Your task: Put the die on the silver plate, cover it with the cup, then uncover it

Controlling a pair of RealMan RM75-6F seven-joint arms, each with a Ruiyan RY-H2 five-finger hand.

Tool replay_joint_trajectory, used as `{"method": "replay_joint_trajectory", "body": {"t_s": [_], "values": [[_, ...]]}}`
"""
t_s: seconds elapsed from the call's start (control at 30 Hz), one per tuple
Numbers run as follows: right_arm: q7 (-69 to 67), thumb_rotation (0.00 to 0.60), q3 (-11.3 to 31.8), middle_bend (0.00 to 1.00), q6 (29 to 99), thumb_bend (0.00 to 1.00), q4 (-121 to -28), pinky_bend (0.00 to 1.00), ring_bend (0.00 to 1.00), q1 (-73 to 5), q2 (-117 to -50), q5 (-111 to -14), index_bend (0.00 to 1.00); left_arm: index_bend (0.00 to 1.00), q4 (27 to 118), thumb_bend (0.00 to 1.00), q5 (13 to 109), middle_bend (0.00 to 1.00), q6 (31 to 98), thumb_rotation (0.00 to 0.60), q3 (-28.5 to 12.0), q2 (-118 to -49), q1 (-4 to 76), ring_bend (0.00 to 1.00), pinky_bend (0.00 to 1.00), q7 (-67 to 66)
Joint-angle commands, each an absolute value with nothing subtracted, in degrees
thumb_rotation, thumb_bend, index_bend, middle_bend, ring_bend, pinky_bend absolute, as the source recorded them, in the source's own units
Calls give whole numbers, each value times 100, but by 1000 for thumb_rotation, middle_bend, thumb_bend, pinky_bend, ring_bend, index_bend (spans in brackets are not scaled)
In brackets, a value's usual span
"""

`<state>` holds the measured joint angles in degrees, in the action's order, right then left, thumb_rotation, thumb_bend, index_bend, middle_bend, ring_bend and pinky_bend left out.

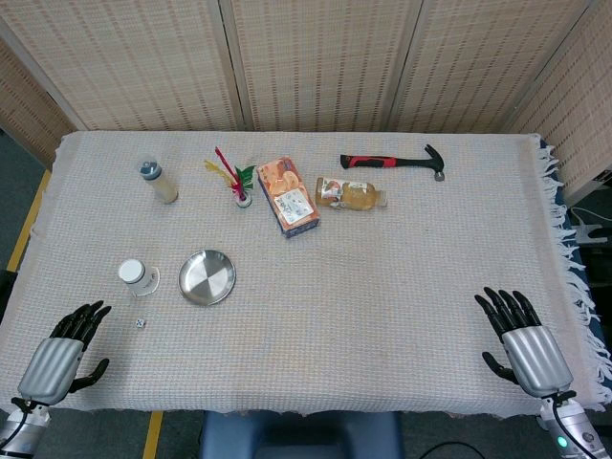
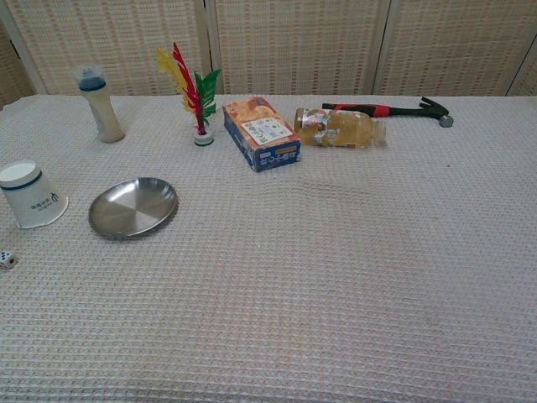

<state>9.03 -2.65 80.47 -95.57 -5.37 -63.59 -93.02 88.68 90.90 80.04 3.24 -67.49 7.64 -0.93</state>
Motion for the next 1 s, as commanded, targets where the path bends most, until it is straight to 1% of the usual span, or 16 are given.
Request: {"method": "replay_joint_trajectory", "body": {"t_s": [0.03, 0.17, 0.2, 0.23, 0.27, 0.3, 0.33, 0.37, 0.4, 0.43, 0.47, 0.5, 0.57, 0.67, 0.83, 1.0], "values": [[878, 600, -264, 0, 8045, 179, -9563, 0, 0, -541, -6343, -9302, 0, 0, 8900, 339, 9079, 0, 7963, 600, 324, -6782, 780, 0, 144, -187], [873, 600, -266, 0, 8120, 180, -9582, 0, 0, -519, -6325, -9354, 0, 0, 8891, 340, 9139, 0, 7999, 600, 285, -6911, 812, 0, 148, -269], [872, 600, -267, 0, 8133, 180, -9582, 0, 0, -512, -6323, -9355, 0, 0, 8858, 343, 9127, 14, 8017, 600, 254, -6985, 815, 5, 174, -359], [866, 600, -269, 0, 8141, 179, -9587, 0, 0, -506, -6321, -9356, 0, 0, 8805, 346, 9106, 52, 8056, 600, 200, -7122, 819, 35, 225, -499], [859, 600, -271, 0, 8144, 179, -9589, 0, 0, -503, -6318, -9359, 0, 0, 8725, 354, 9105, 162, 8113, 600, 142, -7261, 826, 129, 345, -576], [854, 600, -274, 0, 8146, 179, -9589, 0, 0, -502, -6314, -9362, 0, 5, 8616, 359, 9114, 310, 8161, 600, 91, -7414, 840, 263, 482, -623], [850, 600, -274, 0, 8149, 180, -9587, 0, 0, -500, -6310, -9364, 0, 22, 8504, 362, 9112, 445, 8168, 600, 59, -7554, 858, 392, 597, -649], [846, 600, -273, 0, 8155, 180, -9587, 0, 0, -497, -6306, -9365, 0, 59, 8362, 364, 9094, 601, 8119, 600, 28, -7709, 903, 540, 722, -623], [843, 600, -271, 0, 8160, 180, -9589, 0, 0, -494, -6302, -9363, 0, 123, 8263, 369, 9062, 730, 8073, 600, -3, -7815, 939, 666, 821, -583], [843, 600, -269, 0, 8166, 180, -9592, 0, 0, -492, -6299, -9362, 0, 189, 8157, 374, 9033, 814, 8039, 600, -40, -7914, 975, 748, 881, -560], [847, 600, -266, 0, 8169, 180, -9594, 0, 0, -491, -6297, -9360, 0, 280, 7984, 379, 9010, 905, 7994, 600, -85, -8048, 1031, 835, 941, -560], [848, 600, -264, 0, 8167, 180, -9595, 0, 0, -491, -6296, -9354, 0, 339, 7844, 379, 8996, 957, 7961, 600, -111, -8143, 1068, 890, 974, -577], [856, 600, -257, 0, 8151, 180, -9597, 0, 0, -492, -6295, -9328, 0, 383, 7555, 378, 8914, 998, 7824, 600, -159, -8317, 1155, 954, 999, -691], [886, 600, -232, 0, 8142, 179, -9599, 0, 0, -492, -6305, -9275, 0, 396, 7279, 379, 8785, 1000, 7586, 600, -178, -8481, 1257, 987, 1000, -774], [936, 600, -216, 0, 8099, 180, -9591, 0, 0, -507, -6331, -9236, 0, 414, 7037, 377, 8619, 1000, 7341, 600, -190, -8622, 1347, 1000, 1000, -693], [945, 600, -203, 0, 8037, 180, -9580, 0, 0, -526, -6339, -9175, 0, 406, 6736, 378, 8434, 1000, 7080, 600, -199, -8772, 1433, 1000, 1000, -740]]}}
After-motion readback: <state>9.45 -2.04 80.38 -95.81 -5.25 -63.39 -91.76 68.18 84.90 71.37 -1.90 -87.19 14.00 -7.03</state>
